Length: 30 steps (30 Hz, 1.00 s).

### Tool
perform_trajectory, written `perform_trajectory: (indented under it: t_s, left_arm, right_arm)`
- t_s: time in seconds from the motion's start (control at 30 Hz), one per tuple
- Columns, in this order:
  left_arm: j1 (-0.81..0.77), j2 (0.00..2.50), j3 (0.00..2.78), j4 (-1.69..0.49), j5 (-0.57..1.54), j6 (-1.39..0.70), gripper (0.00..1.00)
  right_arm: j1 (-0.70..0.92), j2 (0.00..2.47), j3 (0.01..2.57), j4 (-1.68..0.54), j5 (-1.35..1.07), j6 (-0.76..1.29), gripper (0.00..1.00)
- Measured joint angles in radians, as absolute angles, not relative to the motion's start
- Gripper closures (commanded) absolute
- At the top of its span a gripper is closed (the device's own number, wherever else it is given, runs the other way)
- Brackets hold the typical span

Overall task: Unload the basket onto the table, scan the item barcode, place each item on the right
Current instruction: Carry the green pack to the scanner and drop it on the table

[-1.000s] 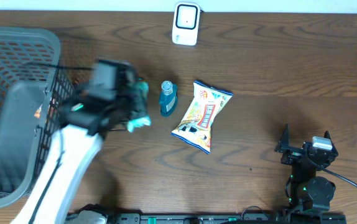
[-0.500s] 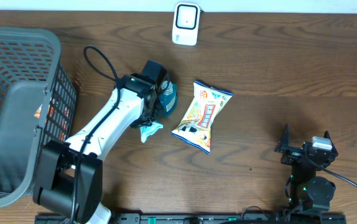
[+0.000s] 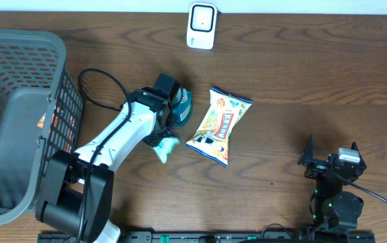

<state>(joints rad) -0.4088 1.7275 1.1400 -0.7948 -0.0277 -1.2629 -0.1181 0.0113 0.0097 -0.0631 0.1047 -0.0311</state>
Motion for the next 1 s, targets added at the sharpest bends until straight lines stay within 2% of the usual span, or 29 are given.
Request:
perform_trajectory:
  t_s: [0.07,0.2,0.23,0.43,0.53,0.77,0.8,1.0]
  left_arm:
    - [-0.409,1.717,1.14,-0.806,-0.027,-1.264,0.26]
    - [-0.409,1.626,1.141,-0.822,-0.026,-1.237,0.2]
    - [-0.409,1.604,1.141,-0.826,-0.027,-1.229,0.16]
    - [-0.359,1.328,1.256,-0.833,-0.065,-0.999,0.03]
    - [-0.304,1.222,1.345,-0.83,-0.12,-0.844,0.01]
    - [-0.036,1.097,1.521,-0.777,-0.36,-0.458,0.02]
    - [-0.021,1.097,1.525,-0.773,-0.373,-0.447,0.02]
    - [0.381,1.16,1.536,-0.757,-0.482,-0.393,0.02]
  right_arm:
    - [-0.118,0.011,0.01,-0.063,0.105,-0.031,0.01]
    - [-0.118,0.011,0.01,-0.063,0.105,-0.031,0.01]
    - [-0.118,0.011,0.01,-0.063,0.105,-0.031,0.01]
    - [-0.118,0.011,0.01,-0.063,0.105,-0.031,0.01]
    - [-0.118,0.011,0.01,-0.063,0.105,-0.031,0.01]
    - [-0.118,0.011,0.01,-0.063,0.105,-0.031,0.01]
    - [-0.118,0.011,0.01,-0.063,0.105,-0.031,0.01]
    - [-0.118,0.011,0.01,-0.063,0.105,-0.031,0.01]
